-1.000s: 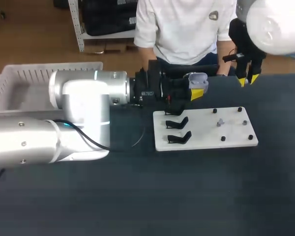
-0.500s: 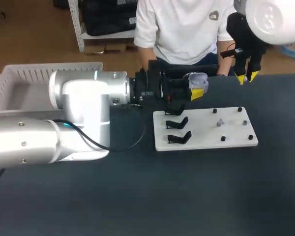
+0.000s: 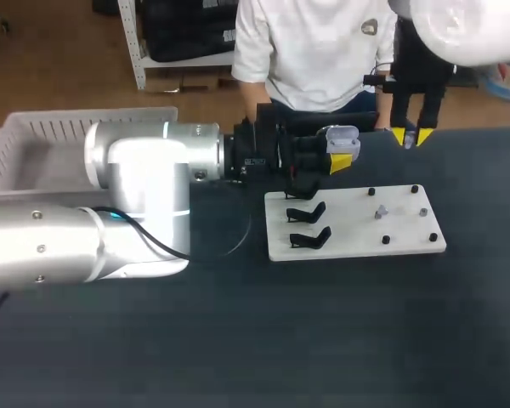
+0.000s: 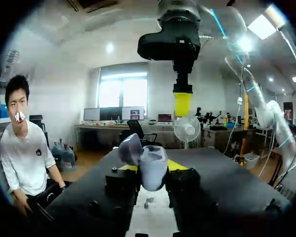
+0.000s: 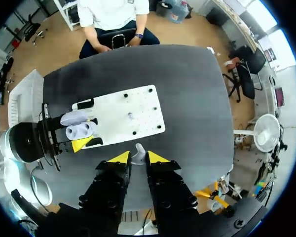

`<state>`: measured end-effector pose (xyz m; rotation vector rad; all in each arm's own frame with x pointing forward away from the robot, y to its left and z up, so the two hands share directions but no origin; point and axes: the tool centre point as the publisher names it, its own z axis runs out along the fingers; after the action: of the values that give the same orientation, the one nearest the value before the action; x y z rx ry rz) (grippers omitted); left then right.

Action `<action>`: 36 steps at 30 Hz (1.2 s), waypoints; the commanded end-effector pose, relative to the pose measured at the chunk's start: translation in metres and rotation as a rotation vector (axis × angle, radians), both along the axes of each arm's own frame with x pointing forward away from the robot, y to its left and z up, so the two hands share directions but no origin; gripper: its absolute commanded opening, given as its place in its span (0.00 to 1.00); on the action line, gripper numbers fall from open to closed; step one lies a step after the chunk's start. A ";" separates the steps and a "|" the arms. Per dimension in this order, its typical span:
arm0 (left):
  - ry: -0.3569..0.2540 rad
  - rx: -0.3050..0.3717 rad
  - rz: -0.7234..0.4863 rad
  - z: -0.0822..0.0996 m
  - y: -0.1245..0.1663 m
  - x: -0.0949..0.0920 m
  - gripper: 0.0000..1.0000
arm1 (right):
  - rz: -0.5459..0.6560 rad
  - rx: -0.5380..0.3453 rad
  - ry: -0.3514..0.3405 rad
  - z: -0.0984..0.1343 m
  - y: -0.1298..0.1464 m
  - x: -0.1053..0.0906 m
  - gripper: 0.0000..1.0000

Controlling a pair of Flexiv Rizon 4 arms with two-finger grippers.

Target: Pick up each earbud case from the left stands, insert the matching earbuds, close the lid, and place the case in the box.

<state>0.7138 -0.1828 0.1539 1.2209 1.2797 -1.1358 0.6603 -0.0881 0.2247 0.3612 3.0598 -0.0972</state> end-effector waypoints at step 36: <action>-0.002 -0.004 0.001 -0.001 -0.001 0.001 0.00 | -0.477 0.071 0.069 0.050 0.045 -0.010 0.00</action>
<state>0.7138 -0.1828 0.1539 1.2210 1.2798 -1.1359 0.6462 -0.0472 0.2645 1.1031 2.9692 0.0007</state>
